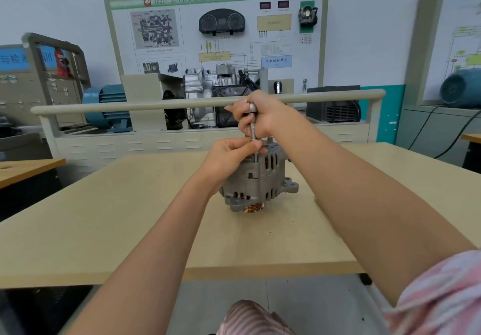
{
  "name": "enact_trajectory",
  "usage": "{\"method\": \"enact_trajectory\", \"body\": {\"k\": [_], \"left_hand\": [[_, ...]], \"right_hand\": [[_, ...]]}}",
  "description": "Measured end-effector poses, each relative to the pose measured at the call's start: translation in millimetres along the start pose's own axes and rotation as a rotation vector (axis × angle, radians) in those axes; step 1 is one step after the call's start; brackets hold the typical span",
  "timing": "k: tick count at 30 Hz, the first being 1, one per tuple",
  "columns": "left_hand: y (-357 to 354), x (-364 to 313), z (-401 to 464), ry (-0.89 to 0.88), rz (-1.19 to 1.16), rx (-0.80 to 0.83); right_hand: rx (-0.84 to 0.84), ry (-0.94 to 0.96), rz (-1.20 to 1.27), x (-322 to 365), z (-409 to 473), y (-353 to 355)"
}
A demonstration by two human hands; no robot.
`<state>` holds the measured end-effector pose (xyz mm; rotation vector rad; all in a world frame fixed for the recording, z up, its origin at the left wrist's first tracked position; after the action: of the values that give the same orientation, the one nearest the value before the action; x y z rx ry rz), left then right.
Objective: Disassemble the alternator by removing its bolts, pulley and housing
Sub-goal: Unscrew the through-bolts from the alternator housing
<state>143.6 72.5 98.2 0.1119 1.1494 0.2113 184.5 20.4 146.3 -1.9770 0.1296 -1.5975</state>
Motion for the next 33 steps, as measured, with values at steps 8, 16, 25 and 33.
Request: {"method": "enact_trajectory", "body": {"k": [8, 16, 25, 33], "left_hand": [[0.0, -0.8, 1.1, -0.005, 0.038, -0.037], [-1.7, 1.1, 1.8, -0.002, 0.026, 0.008], [2.7, 3.7, 2.8, -0.010, 0.082, -0.129], [-1.5, 2.4, 2.5, -0.003, 0.052, 0.003]], "right_hand": [[-0.414, 0.359, 0.037, 13.5, -9.5, 20.5], [0.243, -0.071, 0.056, -1.1, -4.0, 0.5], [-0.505, 0.516, 0.105, 15.1, -17.4, 26.8], [0.162, -0.011, 0.053, 2.0, -3.2, 4.8]]}}
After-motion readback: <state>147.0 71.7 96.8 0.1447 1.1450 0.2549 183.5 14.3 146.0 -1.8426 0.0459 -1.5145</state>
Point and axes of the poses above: each hand's wrist, its own z-axis towards the middle knuckle, its own y-axis out of the back of the hand, x = y × z, the point moved 8 cm from there along z, towards the middle knuckle, and after that the axes turned 4 degrees about -x, right-handed, at the moved point
